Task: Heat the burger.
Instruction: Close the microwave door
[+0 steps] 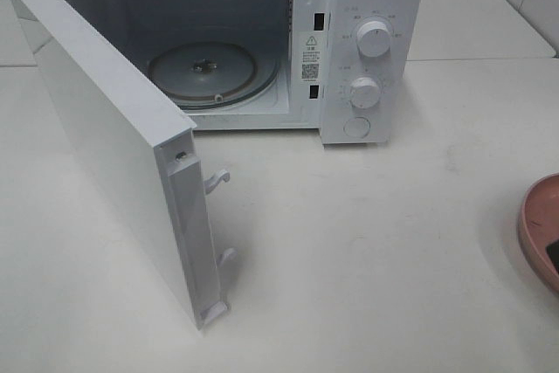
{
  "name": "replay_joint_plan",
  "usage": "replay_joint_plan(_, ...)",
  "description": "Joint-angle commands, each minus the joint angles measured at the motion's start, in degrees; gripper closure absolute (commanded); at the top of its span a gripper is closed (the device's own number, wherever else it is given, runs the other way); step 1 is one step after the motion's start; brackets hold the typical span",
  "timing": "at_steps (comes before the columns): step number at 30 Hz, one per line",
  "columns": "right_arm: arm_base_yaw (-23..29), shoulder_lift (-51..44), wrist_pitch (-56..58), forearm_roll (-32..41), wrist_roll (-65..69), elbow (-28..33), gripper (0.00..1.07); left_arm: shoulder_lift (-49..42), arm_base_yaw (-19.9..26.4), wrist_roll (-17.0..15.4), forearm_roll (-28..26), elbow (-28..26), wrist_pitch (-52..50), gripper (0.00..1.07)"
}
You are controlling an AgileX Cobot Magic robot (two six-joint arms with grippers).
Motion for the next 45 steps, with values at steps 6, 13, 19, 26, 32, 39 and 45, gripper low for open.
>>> replay_joint_plan(6, -0.3, -9.4, 5.8, 2.2, -1.8, 0.5, 0.31, -0.2, 0.0, -0.2, -0.2, 0.1, -0.9, 0.07)
replay_joint_plan(13, -2.3, -14.8, 6.4, 4.4, -2.1, 2.9, 0.31, -0.2, 0.0, -0.2, -0.2, 0.1, -0.9, 0.07)
replay_joint_plan(19, -9.1, -20.3, 6.2, 5.7, -4.6, 3.6, 0.31, -0.2, 0.0, -0.2, -0.2, 0.1, -0.9, 0.07)
replay_joint_plan(26, -15.4, -30.1, 6.2, 5.7, -6.1, 3.7, 0.31, -0.2, 0.0, -0.2, -0.2, 0.1, -0.9, 0.07)
replay_joint_plan(32, -18.9, -36.8, 6.2, 5.7, -6.0, 3.7, 0.31, -0.2, 0.0, -0.2, -0.2, 0.1, -0.9, 0.07)
replay_joint_plan(39, -20.3, -42.9, 6.2, 5.7, -5.8, 3.7, 0.31, -0.2, 0.0, -0.2, -0.2, 0.1, -0.9, 0.07)
replay_joint_plan(45, -20.3, -44.4, 6.2, 5.7, -6.1, 3.8, 0.31, -0.3, 0.0, -0.3, -0.2, 0.1, -0.9, 0.07)
